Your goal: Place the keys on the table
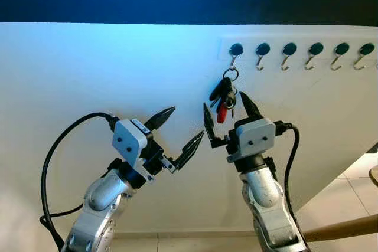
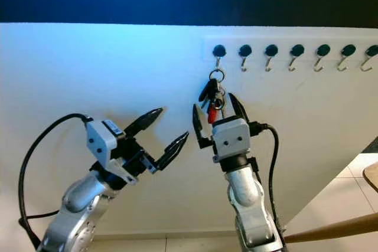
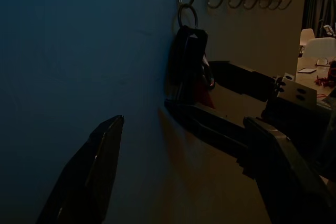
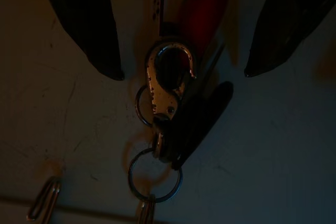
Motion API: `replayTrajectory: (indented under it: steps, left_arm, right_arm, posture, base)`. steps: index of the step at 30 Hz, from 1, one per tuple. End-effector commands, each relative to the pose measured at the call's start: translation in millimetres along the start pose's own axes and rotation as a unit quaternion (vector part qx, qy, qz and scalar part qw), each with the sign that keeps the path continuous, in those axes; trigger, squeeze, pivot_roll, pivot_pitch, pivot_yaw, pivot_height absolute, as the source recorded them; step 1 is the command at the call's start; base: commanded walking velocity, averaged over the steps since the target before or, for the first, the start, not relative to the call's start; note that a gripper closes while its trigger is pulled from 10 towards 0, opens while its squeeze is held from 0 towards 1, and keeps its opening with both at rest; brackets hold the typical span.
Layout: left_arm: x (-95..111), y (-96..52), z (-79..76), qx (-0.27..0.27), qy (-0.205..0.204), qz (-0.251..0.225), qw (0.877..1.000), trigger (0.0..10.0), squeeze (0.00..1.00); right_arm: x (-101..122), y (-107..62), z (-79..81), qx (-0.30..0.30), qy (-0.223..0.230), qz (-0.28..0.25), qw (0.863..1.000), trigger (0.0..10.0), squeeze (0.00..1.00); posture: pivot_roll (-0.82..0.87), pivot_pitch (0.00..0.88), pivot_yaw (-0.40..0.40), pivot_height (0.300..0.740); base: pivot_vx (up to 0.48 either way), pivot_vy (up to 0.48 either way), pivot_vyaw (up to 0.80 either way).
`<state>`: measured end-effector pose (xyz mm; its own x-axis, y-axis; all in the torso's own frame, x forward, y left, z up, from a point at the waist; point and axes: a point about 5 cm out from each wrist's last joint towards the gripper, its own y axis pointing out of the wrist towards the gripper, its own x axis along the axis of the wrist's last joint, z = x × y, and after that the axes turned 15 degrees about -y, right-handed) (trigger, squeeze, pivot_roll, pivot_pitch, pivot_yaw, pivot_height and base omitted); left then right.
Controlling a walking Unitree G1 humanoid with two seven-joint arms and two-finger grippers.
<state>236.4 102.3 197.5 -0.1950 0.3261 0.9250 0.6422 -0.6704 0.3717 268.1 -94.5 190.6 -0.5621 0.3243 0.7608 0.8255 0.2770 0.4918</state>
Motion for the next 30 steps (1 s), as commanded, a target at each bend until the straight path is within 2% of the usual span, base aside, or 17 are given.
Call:
replayTrajectory:
  steps: [1,3,4,5,6,8,9,10,11,16,18,20,30]
  left_arm:
    - [1.3,1.1,-0.3,-0.002,0.001,-0.006,1.000,10.0,0.00]
    - [1.6,1.0,-0.4,-0.002,0.001,-0.006,1.000,10.0,0.00]
    - [1.8,0.9,-0.4,-0.001,0.001,-0.007,1.000,10.0,0.00]
    - [1.9,0.8,-0.4,-0.001,0.001,-0.007,1.000,10.0,0.00]
    - [1.9,0.6,-0.5,0.000,0.002,-0.007,1.000,10.0,0.00]
    - [2.0,0.1,-0.6,0.001,0.002,-0.007,1.000,10.0,0.00]
    - [2.0,0.0,-0.8,0.001,0.002,-0.007,1.000,10.0,0.00]
    - [2.0,-0.1,-0.9,0.001,0.001,-0.007,1.000,10.0,0.00]
    - [2.0,-0.3,-1.1,0.001,0.001,-0.007,1.000,10.0,0.00]
    - [1.9,-0.3,-1.0,0.001,0.000,-0.007,1.000,10.0,0.00]
    - [1.9,-0.2,-1.1,0.001,0.000,-0.007,1.000,10.0,0.00]
    - [1.8,-0.1,-1.2,0.001,-0.001,-0.007,1.000,10.0,0.00]
    - [2.0,0.5,-0.9,0.001,-0.002,-0.007,1.000,10.0,0.00]
  right_arm:
    - [-1.9,1.9,5.0,0.016,0.011,0.006,1.000,10.0,0.00]
    - [-0.7,3.5,6.1,0.020,0.018,0.003,1.000,10.0,0.00]
    - [0.1,4.1,6.6,0.021,0.020,0.001,1.000,9.2,0.00]
    - [0.7,4.5,7.0,0.023,0.022,0.000,0.999,9.2,0.00]
    - [1.8,4.9,7.5,0.025,0.024,-0.003,0.999,4.6,0.00]
    - [3.3,5.3,8.2,0.028,0.027,-0.007,0.999,2.2,0.00]
    - [3.9,5.5,8.4,0.028,0.028,-0.008,0.999,2.2,0.00]
    - [4.3,5.6,8.4,0.029,0.028,-0.008,0.999,0.9,0.00]
    - [4.5,5.7,8.4,0.029,0.028,-0.009,0.999,0.1,0.00]
    - [3.0,6.3,5.4,0.021,0.009,0.004,1.000,0.0,0.00]
    - [2.8,6.9,3.2,0.027,-0.034,0.006,0.999,0.0,0.00]
    - [2.9,7.0,2.9,0.028,-0.043,0.005,0.999,0.0,0.00]
    - [4.7,8.7,-5.6,0.005,-0.051,0.008,0.999,0.0,0.00]
  posture:
    - [0.03,0.072,-0.010,0.740]
    - [0.03,0.073,-0.011,0.740]
    - [0.03,0.074,-0.013,0.740]
    - [0.03,0.074,-0.013,0.740]
    - [0.03,0.074,-0.014,0.740]
    - [0.03,0.075,-0.014,0.740]
    - [0.03,0.076,-0.014,0.740]
    - [0.03,0.077,-0.015,0.740]
    - [0.03,0.077,-0.015,0.740]
    - [0.03,0.080,-0.016,0.740]
    - [0.03,0.082,-0.016,0.740]
    - [0.02,0.082,-0.016,0.740]
    - [0.02,0.090,-0.013,0.740]
  base:
    - [0.000,0.000,0.00]
    - [0.000,0.000,0.00]
    - [0.000,0.000,0.00]
    - [0.000,0.000,0.00]
    - [0.000,0.000,0.00]
    - [0.000,0.000,0.00]
    - [0.000,0.000,0.00]
    - [0.000,0.000,0.00]
    - [0.000,0.000,0.00]
    - [0.000,0.000,0.00]
    - [0.000,0.000,0.00]
    - [0.000,0.000,0.00]
    - [0.000,0.000,0.00]
